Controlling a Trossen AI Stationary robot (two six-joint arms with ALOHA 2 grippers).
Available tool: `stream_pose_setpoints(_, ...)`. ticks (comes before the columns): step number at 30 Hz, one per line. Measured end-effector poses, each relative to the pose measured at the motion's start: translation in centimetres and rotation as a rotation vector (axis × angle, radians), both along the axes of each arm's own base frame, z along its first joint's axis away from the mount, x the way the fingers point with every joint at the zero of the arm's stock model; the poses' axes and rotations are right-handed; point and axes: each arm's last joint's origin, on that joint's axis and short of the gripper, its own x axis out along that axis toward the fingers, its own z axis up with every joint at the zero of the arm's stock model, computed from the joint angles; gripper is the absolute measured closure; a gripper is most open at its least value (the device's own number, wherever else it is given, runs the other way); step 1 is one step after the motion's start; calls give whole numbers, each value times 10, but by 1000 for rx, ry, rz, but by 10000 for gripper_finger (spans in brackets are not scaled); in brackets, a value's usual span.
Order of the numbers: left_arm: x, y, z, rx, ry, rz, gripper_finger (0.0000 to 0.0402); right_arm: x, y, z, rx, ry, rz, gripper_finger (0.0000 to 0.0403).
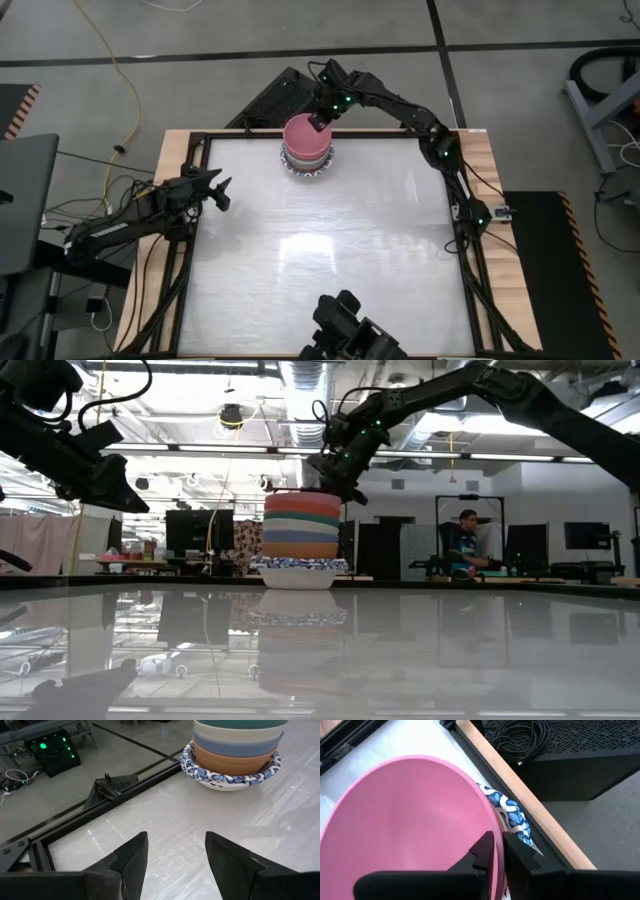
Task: Nest bowls inside each other
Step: Stack the pink bowl onto the stack of bowls, then return to Home Position
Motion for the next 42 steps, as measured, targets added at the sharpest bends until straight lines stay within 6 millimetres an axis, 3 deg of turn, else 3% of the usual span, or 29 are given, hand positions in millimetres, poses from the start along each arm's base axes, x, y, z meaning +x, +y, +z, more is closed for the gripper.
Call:
stream_pose_setpoints(20,0,0,0,0,0,1,212,3,4,1,-31,4,41,268)
stream_pose_setpoints(26,0,0,0,0,0,0,212,3,4,1,-32,3,41,265)
stream_pose_setpoints(42,0,0,0,0,0,0,212,-7,-2,25,-98,-80,17,265)
